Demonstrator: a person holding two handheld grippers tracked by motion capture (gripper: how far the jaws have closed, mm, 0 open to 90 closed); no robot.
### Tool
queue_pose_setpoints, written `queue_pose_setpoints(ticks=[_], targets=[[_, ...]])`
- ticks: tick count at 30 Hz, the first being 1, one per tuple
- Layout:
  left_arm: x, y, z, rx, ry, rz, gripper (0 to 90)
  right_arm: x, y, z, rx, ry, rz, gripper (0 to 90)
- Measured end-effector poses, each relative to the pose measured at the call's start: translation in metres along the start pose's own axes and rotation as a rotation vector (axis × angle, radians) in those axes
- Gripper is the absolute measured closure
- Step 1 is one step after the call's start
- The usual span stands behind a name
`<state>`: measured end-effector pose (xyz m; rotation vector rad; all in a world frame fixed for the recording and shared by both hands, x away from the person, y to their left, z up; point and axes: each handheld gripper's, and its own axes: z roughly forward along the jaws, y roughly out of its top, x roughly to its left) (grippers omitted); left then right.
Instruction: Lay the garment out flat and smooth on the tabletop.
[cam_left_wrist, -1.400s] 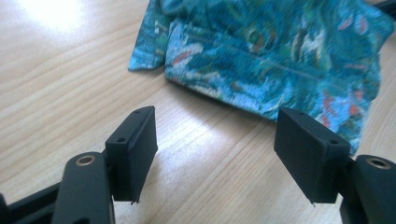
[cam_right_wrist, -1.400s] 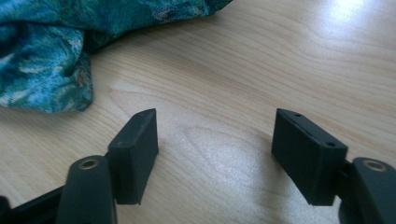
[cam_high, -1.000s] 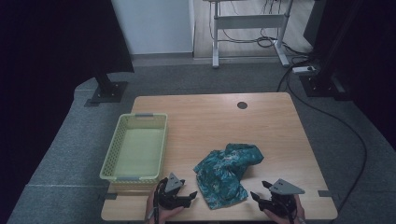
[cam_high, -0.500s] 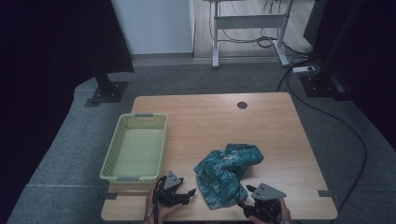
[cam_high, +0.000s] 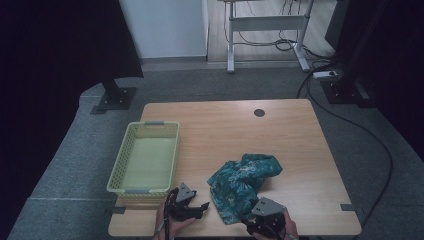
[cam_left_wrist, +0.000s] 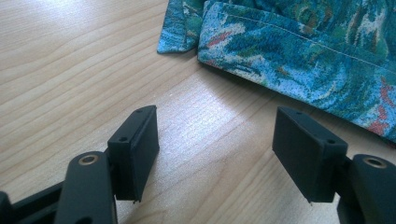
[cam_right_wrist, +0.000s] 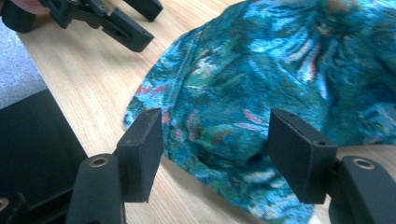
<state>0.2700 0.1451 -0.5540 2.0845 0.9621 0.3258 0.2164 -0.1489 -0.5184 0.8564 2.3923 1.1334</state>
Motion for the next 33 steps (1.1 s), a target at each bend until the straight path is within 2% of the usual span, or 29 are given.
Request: queue_pose_setpoints(ticks=[13,24,29,33], targets=[[-0.001,0.001,0.001,0.003,0.007,0.008,31.6,0.016,0.009,0.006,-0.012,0.032,-0.033,36.0],[-0.002,0.001,0.002,0.005,0.013,0.019,31.6,0.034,0.015,0.019,0.003,0.073,-0.068,35.7],[-0.003,0.001,0.002,0.008,0.016,0.023,31.6,0.039,0.016,0.029,0.026,0.089,-0.085,35.5],[-0.003,0.001,0.002,0.008,0.016,0.023,31.6,0.038,0.012,0.038,0.052,0.092,-0.077,35.0]])
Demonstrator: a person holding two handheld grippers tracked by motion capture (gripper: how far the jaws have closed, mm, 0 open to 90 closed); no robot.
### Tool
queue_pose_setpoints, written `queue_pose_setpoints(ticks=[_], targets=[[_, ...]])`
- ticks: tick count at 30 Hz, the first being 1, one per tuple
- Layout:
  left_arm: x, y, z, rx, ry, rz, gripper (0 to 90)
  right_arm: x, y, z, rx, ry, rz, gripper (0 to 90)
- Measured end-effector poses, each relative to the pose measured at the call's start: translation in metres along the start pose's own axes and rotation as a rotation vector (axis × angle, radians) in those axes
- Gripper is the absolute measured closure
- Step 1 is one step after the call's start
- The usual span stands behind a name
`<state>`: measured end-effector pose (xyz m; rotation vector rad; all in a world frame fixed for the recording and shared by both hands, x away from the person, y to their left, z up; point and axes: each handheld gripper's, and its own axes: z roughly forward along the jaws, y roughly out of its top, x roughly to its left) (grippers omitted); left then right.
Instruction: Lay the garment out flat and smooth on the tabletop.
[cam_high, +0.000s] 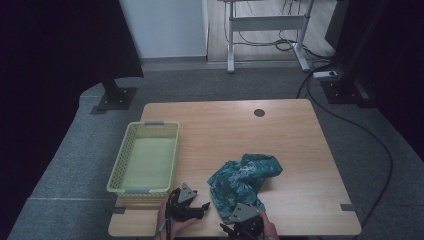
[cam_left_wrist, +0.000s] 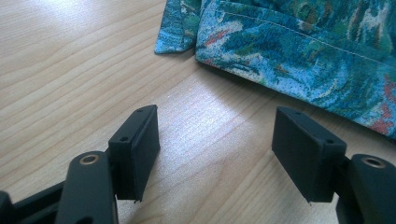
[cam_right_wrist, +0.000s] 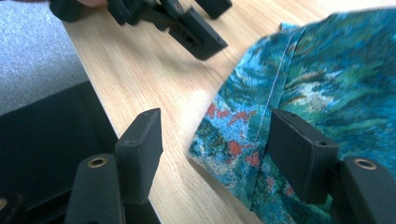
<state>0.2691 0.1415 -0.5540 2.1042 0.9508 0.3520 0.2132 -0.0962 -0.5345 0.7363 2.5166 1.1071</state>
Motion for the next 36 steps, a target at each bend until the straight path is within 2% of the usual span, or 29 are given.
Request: queue_pose_setpoints(ticks=[9,16,24,33,36], targets=[[-0.001,0.000,0.000,0.001,0.004,0.004,31.6,-0.008,-0.007,0.017,0.051,0.005,0.031,34.8],[-0.001,0.000,0.000,0.004,0.009,0.009,31.4,-0.012,-0.008,0.020,0.041,0.009,0.056,34.8],[-0.002,0.000,0.000,0.005,0.013,0.014,31.3,-0.021,-0.012,0.017,0.017,0.033,0.083,43.8],[-0.003,0.000,0.000,0.007,0.009,0.017,31.0,-0.027,-0.017,0.010,0.031,0.032,0.080,43.6],[-0.003,-0.001,0.000,0.007,0.009,0.017,31.0,-0.033,-0.023,0.002,0.042,0.024,0.083,43.4]])
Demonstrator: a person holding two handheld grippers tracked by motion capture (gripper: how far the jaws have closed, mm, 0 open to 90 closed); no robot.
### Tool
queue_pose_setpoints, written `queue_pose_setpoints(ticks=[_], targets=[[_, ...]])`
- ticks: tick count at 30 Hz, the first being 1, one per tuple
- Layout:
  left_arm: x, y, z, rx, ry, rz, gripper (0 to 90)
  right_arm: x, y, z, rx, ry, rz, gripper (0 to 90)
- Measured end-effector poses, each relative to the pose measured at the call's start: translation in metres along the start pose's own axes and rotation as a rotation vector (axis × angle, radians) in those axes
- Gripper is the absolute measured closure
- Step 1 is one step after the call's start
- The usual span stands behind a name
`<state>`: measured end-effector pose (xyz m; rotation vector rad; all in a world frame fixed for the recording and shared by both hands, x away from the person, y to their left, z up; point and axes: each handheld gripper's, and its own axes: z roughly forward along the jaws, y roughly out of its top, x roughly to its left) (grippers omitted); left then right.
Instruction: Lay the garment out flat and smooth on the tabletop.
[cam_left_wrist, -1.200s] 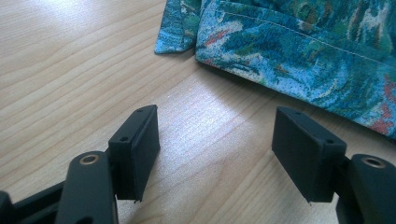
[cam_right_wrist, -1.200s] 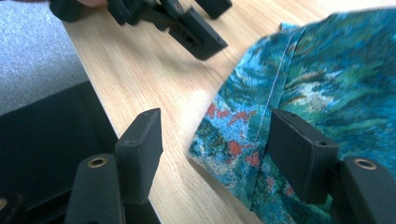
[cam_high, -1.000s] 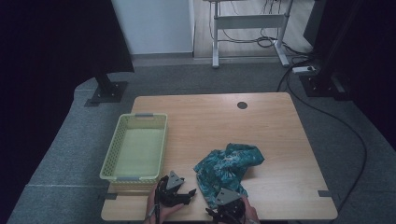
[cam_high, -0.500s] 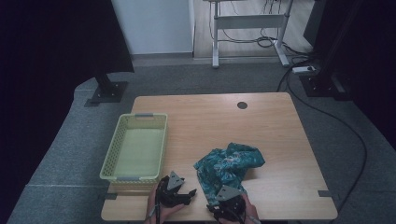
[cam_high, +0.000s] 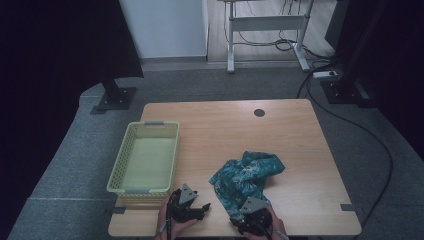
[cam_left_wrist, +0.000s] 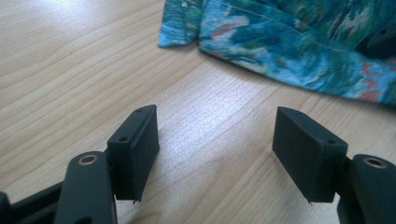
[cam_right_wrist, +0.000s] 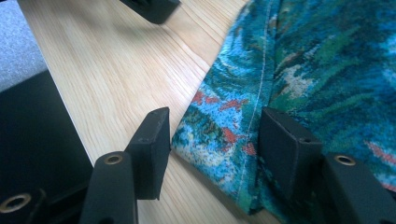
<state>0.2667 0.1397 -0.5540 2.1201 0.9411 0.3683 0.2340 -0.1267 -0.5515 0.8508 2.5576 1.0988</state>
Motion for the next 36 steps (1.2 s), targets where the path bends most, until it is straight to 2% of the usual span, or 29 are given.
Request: queue_pose_setpoints(ticks=[13,18,24,28,30,32,36], targets=[[-0.001,0.000,0.000,0.001,0.005,0.005,31.0,-0.030,-0.028,-0.029,-0.002,-0.046,0.038,40.9],[-0.001,0.000,0.000,0.001,0.006,0.005,31.0,-0.032,-0.034,-0.033,-0.008,-0.063,0.013,40.8],[-0.002,0.000,0.000,0.002,0.008,0.009,31.0,-0.037,-0.034,-0.035,-0.005,-0.078,0.022,56.1],[-0.002,0.000,0.000,0.002,0.007,0.008,31.1,-0.038,-0.032,-0.037,0.009,-0.098,0.014,71.1],[-0.002,0.000,0.000,0.002,0.007,0.008,31.1,-0.039,-0.032,-0.037,0.002,-0.077,0.015,78.6],[-0.003,0.000,0.000,0.002,0.007,0.008,31.2,-0.038,-0.033,-0.039,-0.001,-0.088,-0.001,82.4],[-0.003,0.000,0.000,0.001,0.001,0.006,31.6,-0.036,-0.027,-0.051,-0.025,-0.094,-0.024,83.7]])
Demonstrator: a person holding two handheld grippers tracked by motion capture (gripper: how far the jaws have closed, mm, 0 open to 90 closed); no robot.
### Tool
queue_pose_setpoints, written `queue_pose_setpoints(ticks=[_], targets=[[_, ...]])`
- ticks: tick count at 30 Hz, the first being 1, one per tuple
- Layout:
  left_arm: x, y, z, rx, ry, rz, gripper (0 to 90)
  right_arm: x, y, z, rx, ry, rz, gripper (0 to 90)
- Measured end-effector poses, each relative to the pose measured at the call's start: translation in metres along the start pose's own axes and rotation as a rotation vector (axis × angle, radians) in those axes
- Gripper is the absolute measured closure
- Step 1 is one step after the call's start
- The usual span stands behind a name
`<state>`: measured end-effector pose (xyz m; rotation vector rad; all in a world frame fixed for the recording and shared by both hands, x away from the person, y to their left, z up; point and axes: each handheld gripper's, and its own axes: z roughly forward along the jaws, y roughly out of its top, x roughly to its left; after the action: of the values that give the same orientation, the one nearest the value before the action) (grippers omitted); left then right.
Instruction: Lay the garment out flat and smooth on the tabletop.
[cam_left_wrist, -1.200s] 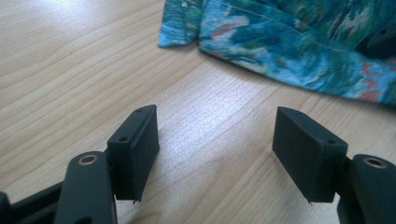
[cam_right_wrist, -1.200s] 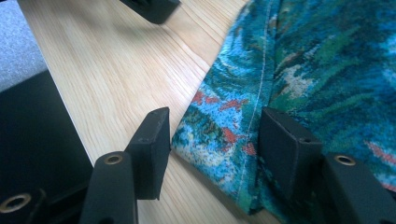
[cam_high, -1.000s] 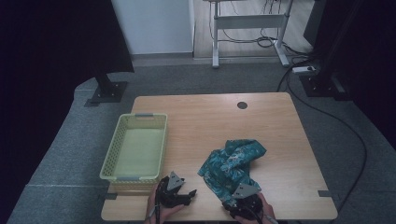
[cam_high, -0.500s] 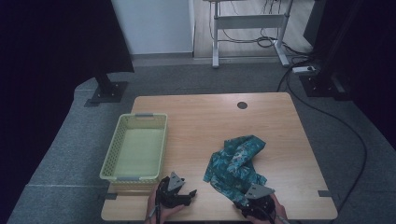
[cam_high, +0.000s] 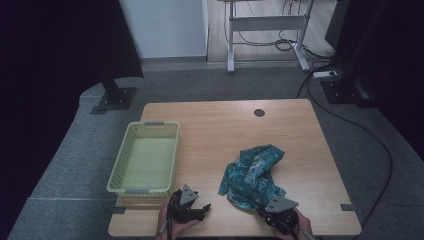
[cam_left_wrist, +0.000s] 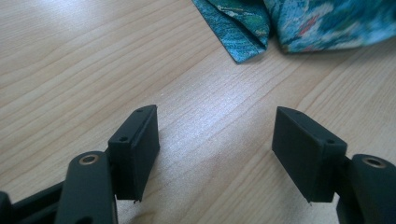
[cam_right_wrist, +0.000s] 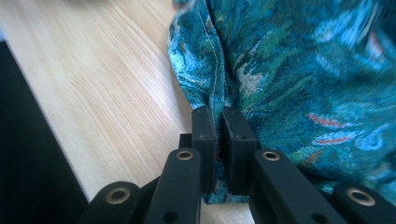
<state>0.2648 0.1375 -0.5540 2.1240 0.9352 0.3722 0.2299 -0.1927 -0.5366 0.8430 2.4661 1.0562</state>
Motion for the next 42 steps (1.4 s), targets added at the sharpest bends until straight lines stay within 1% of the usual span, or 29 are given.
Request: queue_pose_setpoints(ticks=[4,8,12,13,14,16,17,18,19,20,22,26,31,32,34,35,38,40,42], targets=[[-0.001,0.000,0.000,0.000,0.001,0.001,31.7,0.000,0.012,-0.020,-0.049,0.003,-0.009,83.9],[-0.006,0.002,0.003,0.000,0.002,0.015,32.0,-0.001,0.024,-0.039,-0.095,0.000,-0.007,84.0],[-0.012,0.007,0.007,-0.006,-0.002,0.044,32.2,-0.005,0.030,-0.054,-0.137,0.000,0.003,84.1],[-0.012,0.007,0.007,-0.006,-0.002,0.044,32.5,-0.005,0.031,-0.056,-0.144,0.001,0.006,84.1],[-0.015,0.010,0.008,-0.018,-0.006,0.055,32.6,-0.006,0.032,-0.058,-0.148,0.001,0.007,84.1],[-0.019,0.014,0.008,-0.040,-0.015,0.056,33.3,-0.005,0.032,-0.058,-0.145,0.003,0.005,84.1],[-0.019,0.014,0.008,-0.040,-0.015,0.056,33.5,-0.005,0.032,-0.058,-0.142,0.003,0.001,84.1],[-0.021,0.017,0.008,-0.058,-0.024,0.067,33.6,-0.004,0.031,-0.057,-0.140,0.003,0.000,84.1],[-0.021,0.017,0.008,-0.058,-0.024,0.067,33.6,-0.004,0.031,-0.056,-0.139,0.006,0.005,84.1],[-0.024,0.022,0.009,-0.076,-0.027,0.082,33.9,-0.004,0.030,-0.055,-0.138,0.008,0.002,84.1],[-0.027,0.026,0.012,-0.091,-0.039,0.090,34.2,-0.004,0.031,-0.053,-0.136,0.009,0.002,84.1],[-0.033,0.032,0.017,-0.102,-0.041,0.111,34.5,-0.003,0.032,-0.051,-0.131,0.011,-0.002,84.1],[-0.047,0.042,0.023,-0.131,-0.034,0.156,35.3,-0.005,0.031,-0.048,-0.126,0.015,0.008,84.1],[-0.050,0.045,0.024,-0.145,-0.032,0.168,35.5,-0.005,0.031,-0.047,-0.125,0.015,0.010,84.1],[-0.052,0.048,0.024,-0.162,-0.038,0.167,36.1,-0.006,0.031,-0.048,-0.122,0.015,0.013,84.1],[-0.052,0.048,0.024,-0.162,-0.038,0.167,36.2,-0.006,0.031,-0.048,-0.122,0.015,0.013,84.1],[-0.056,0.053,0.023,-0.185,-0.056,0.171,36.4,-0.007,0.030,-0.049,-0.116,0.015,0.014,84.1],[-0.057,0.054,0.023,-0.190,-0.060,0.171,36.5,-0.007,0.031,-0.049,-0.115,0.014,0.014,84.1],[-0.058,0.057,0.023,-0.203,-0.069,0.164,37.5,-0.007,0.031,-0.049,-0.113,0.015,0.013,84.1]])
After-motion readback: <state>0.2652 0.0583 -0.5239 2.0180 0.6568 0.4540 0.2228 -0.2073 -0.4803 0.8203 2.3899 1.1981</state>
